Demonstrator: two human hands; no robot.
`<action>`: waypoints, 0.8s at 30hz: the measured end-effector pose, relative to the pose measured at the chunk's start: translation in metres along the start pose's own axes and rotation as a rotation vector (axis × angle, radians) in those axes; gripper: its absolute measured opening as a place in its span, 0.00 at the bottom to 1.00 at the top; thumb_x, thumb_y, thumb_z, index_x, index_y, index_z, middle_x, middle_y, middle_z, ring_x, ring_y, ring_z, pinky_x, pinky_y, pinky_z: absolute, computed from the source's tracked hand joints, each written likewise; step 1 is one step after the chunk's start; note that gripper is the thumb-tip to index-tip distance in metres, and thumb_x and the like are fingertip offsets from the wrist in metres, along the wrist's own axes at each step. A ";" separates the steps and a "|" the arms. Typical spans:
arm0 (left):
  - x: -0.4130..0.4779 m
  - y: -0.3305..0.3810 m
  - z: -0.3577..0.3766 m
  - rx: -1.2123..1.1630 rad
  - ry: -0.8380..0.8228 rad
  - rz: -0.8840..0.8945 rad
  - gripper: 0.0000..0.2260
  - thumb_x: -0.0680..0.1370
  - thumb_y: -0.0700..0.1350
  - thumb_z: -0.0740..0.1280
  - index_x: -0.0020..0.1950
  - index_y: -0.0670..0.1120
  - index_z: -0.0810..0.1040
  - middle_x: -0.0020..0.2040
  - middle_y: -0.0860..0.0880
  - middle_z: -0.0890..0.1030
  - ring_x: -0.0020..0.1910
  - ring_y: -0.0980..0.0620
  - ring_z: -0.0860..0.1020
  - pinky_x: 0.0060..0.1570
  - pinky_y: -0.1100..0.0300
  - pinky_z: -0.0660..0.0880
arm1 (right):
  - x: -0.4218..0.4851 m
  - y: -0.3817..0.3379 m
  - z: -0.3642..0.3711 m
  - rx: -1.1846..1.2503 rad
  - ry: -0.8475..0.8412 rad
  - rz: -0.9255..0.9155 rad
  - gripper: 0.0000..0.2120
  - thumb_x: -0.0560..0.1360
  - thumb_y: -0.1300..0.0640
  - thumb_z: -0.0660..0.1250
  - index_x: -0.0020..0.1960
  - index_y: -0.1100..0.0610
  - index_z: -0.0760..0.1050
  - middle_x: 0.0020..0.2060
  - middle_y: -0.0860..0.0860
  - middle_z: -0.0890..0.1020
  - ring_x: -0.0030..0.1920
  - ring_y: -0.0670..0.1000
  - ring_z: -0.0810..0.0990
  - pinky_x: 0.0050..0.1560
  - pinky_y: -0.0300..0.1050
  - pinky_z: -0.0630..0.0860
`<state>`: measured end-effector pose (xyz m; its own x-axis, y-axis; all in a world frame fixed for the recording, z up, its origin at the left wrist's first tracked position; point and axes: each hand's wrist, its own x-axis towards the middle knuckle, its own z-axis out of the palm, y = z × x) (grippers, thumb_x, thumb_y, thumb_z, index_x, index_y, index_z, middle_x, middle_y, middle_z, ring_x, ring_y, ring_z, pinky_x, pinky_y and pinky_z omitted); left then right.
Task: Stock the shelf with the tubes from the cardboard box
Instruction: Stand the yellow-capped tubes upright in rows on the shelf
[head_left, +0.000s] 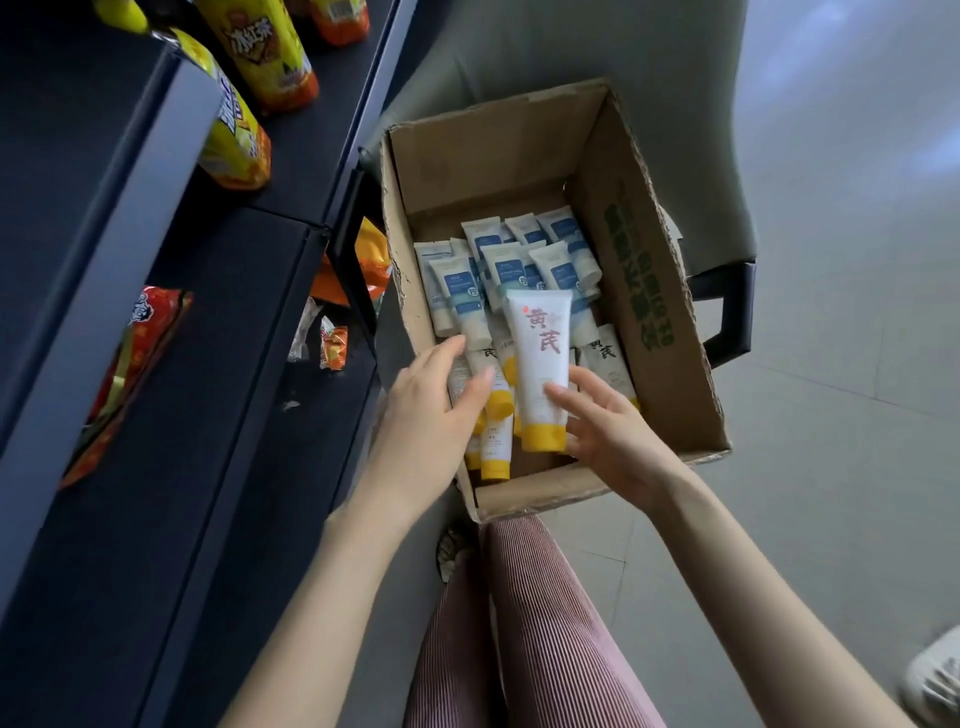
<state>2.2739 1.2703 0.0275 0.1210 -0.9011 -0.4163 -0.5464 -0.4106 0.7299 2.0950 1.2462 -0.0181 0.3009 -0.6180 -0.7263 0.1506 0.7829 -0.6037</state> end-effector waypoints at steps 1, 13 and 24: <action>0.001 0.001 0.002 -0.043 0.004 -0.025 0.21 0.80 0.54 0.59 0.71 0.49 0.67 0.69 0.53 0.71 0.68 0.56 0.67 0.66 0.58 0.65 | -0.006 0.001 0.008 0.005 -0.040 -0.025 0.18 0.75 0.57 0.66 0.64 0.57 0.73 0.56 0.58 0.81 0.51 0.55 0.82 0.48 0.46 0.80; 0.002 -0.016 -0.009 -0.675 0.098 -0.227 0.11 0.74 0.41 0.68 0.57 0.45 0.76 0.51 0.51 0.82 0.49 0.59 0.82 0.44 0.69 0.77 | -0.008 0.024 0.062 -0.128 -0.048 -0.133 0.13 0.74 0.62 0.69 0.57 0.56 0.73 0.52 0.50 0.82 0.46 0.43 0.81 0.40 0.33 0.75; 0.003 -0.042 -0.036 -0.910 0.218 -0.379 0.06 0.77 0.45 0.65 0.53 0.49 0.78 0.44 0.53 0.83 0.43 0.57 0.82 0.39 0.60 0.80 | 0.051 0.030 0.005 -0.276 0.223 0.020 0.11 0.76 0.57 0.68 0.58 0.56 0.74 0.55 0.52 0.80 0.55 0.50 0.78 0.52 0.45 0.76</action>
<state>2.3273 1.2797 0.0151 0.3544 -0.6573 -0.6651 0.3884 -0.5436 0.7441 2.1200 1.2387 -0.0716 0.0831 -0.6274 -0.7742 -0.1229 0.7645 -0.6328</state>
